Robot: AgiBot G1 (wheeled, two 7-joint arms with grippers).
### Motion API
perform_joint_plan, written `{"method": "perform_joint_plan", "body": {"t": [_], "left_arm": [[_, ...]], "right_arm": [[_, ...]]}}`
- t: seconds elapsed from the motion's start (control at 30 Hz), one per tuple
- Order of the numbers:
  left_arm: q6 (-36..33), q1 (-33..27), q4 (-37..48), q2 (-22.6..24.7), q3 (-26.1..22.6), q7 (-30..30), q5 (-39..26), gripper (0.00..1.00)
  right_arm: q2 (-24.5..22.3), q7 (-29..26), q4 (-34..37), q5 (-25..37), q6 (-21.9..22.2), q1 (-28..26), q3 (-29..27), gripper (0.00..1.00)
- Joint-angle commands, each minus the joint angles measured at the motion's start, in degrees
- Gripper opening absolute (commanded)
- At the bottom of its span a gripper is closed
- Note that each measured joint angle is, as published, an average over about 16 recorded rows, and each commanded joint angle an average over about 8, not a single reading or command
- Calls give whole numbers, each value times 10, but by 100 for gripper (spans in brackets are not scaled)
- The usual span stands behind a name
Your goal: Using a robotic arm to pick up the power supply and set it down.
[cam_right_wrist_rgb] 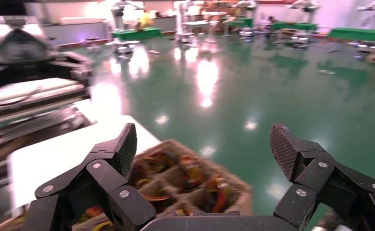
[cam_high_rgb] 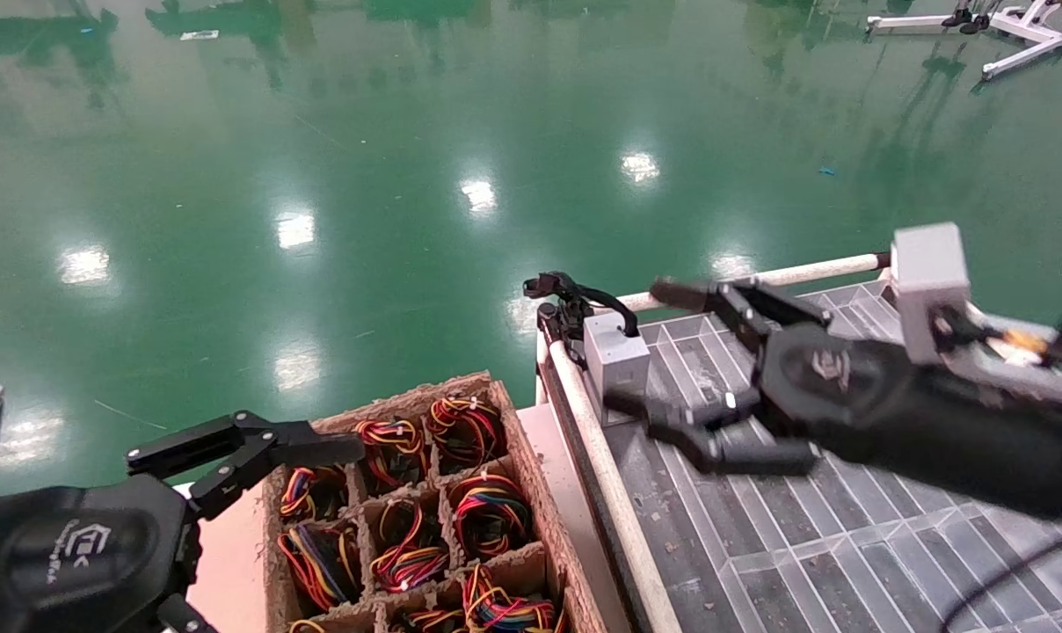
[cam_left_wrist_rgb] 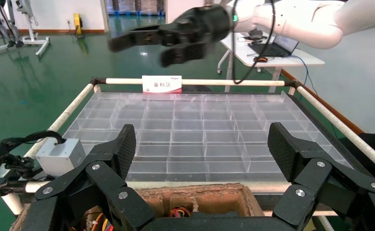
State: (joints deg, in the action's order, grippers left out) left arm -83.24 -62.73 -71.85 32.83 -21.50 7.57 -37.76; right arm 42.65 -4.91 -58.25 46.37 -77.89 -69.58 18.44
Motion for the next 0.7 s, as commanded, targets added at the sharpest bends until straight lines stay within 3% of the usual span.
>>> {"method": "perform_joint_plan", "body": {"t": [0.03, 0.43, 0.7], "left_arm": [[0, 0, 0, 0, 0, 0, 0, 100], [0, 0, 0, 0, 0, 0, 0, 100], [0, 0, 0, 0, 0, 0, 0, 100]], "right_arm": [[-12, -9, -24, -7, -12, 13, -4, 100], [-78, -58, -156, -46, -80, 81, -24, 100], [-86, -63, -173, -52, -88, 90, -28, 100]]}}
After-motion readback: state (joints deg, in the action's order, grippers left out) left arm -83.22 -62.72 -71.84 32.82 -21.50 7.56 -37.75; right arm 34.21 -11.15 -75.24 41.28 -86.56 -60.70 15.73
